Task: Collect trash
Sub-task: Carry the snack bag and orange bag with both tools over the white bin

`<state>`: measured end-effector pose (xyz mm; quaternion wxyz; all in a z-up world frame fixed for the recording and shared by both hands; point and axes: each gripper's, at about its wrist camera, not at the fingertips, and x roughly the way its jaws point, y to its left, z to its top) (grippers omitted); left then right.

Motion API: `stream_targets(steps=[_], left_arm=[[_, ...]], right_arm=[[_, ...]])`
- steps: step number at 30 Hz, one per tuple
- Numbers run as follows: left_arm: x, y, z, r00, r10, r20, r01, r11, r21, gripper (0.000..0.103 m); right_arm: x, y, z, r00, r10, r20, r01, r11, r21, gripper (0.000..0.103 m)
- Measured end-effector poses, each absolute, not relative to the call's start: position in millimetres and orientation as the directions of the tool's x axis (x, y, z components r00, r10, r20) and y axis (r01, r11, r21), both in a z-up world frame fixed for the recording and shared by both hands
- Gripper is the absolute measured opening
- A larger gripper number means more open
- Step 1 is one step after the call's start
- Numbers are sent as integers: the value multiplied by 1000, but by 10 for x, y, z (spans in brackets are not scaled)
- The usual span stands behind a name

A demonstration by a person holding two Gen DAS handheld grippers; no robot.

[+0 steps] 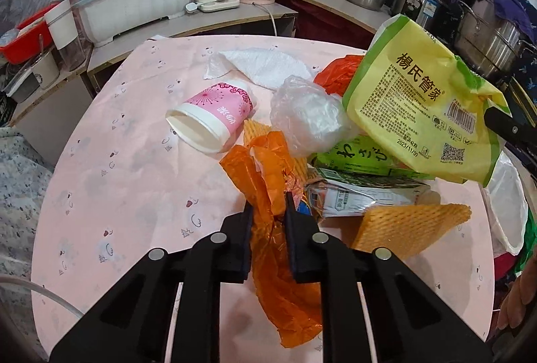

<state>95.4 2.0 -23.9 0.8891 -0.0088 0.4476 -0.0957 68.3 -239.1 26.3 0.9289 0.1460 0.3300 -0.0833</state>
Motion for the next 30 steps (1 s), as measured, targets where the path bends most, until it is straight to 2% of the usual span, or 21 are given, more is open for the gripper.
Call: stream_targets(steps=[15, 30], left_arm=[[329, -479, 309, 634, -284, -719, 318, 944, -92, 15], [25, -1996, 512, 574, -450, -684, 577, 815, -53, 16]], right_arm=[[-65, -2961, 687, 813, -185, -552, 370, 896, 245, 38], [-887, -4084, 602, 736, -392, -552, 603, 750, 271, 38]])
